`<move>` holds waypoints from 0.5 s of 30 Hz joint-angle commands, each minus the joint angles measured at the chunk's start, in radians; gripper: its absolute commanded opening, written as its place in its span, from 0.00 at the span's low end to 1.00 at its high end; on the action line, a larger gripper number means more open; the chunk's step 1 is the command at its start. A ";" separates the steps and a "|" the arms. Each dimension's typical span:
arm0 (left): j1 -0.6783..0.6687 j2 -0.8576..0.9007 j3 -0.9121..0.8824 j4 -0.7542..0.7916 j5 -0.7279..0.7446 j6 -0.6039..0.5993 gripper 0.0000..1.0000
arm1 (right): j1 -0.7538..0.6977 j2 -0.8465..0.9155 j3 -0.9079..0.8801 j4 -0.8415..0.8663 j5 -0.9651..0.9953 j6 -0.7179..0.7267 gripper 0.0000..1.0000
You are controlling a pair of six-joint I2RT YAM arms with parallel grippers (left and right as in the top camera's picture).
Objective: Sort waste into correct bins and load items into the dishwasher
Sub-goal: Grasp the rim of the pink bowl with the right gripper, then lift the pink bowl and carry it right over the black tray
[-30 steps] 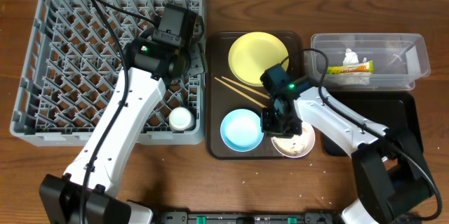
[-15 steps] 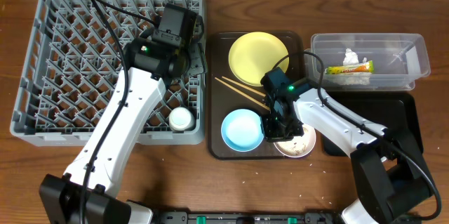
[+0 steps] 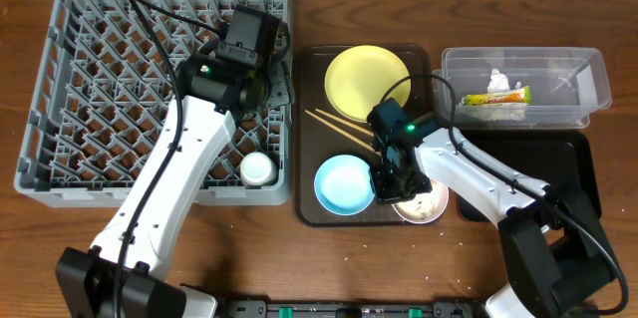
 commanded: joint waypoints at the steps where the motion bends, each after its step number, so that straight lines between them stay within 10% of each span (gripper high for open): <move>1: 0.004 -0.007 0.008 0.000 -0.021 -0.004 0.70 | 0.011 0.016 0.007 0.004 0.027 -0.024 0.01; 9: 0.004 -0.007 0.008 0.000 -0.031 -0.005 0.70 | 0.005 -0.027 0.197 -0.136 0.019 -0.087 0.01; 10: 0.004 -0.007 0.008 0.000 -0.030 -0.005 0.95 | 0.002 -0.036 0.232 -0.159 0.019 -0.098 0.01; 15: 0.004 -0.007 0.008 0.000 -0.030 -0.005 0.96 | -0.031 -0.062 0.337 -0.229 0.017 -0.141 0.01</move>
